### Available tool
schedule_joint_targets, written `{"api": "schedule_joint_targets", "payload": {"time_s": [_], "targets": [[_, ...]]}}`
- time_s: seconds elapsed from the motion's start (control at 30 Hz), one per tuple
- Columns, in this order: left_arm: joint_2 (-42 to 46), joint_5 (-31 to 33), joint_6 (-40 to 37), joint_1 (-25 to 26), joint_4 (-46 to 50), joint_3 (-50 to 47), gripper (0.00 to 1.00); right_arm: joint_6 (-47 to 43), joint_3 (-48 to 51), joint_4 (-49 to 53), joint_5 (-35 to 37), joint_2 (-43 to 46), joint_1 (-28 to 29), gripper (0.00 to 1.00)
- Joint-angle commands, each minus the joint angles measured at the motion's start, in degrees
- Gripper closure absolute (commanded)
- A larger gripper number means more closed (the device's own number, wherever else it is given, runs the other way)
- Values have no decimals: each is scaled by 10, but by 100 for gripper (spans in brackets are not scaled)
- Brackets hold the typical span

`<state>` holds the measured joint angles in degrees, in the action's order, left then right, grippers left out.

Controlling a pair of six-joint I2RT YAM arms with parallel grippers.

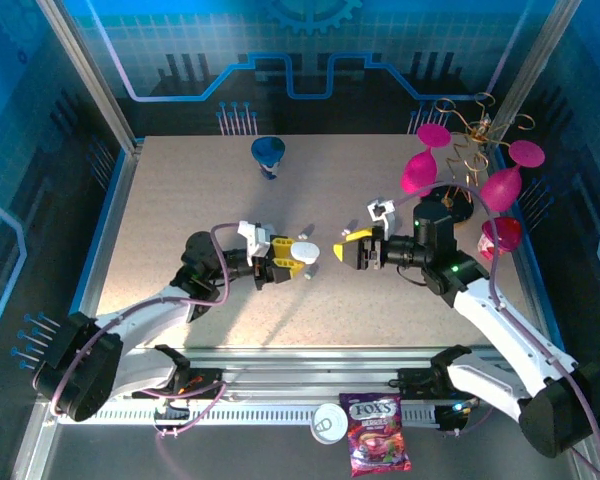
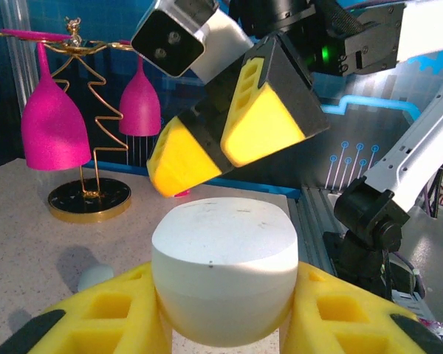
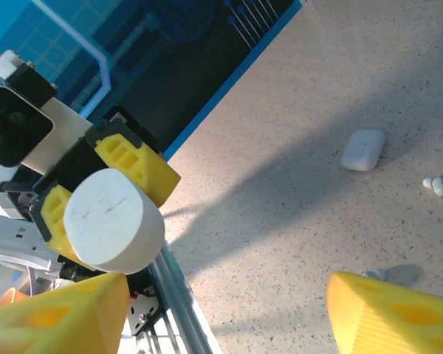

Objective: Insert the wireless bluetooth earbuds into the charging case

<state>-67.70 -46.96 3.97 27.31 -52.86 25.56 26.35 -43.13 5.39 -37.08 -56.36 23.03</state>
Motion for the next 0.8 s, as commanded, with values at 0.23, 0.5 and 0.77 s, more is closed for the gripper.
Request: {"api": "schedule_joint_targets", "payload": {"time_s": [0.23,0.5,0.77], "targets": [[5,-25,5,-4,0,4,72,-90,-34,6,20,-31,74,14],[-1,-38,16,-2,-11,3,72,-86,-55,-11,54,-62,89,15],[-5,-42,19,-3,-20,0,72,-77,-66,-19,86,-65,85,16]]}}
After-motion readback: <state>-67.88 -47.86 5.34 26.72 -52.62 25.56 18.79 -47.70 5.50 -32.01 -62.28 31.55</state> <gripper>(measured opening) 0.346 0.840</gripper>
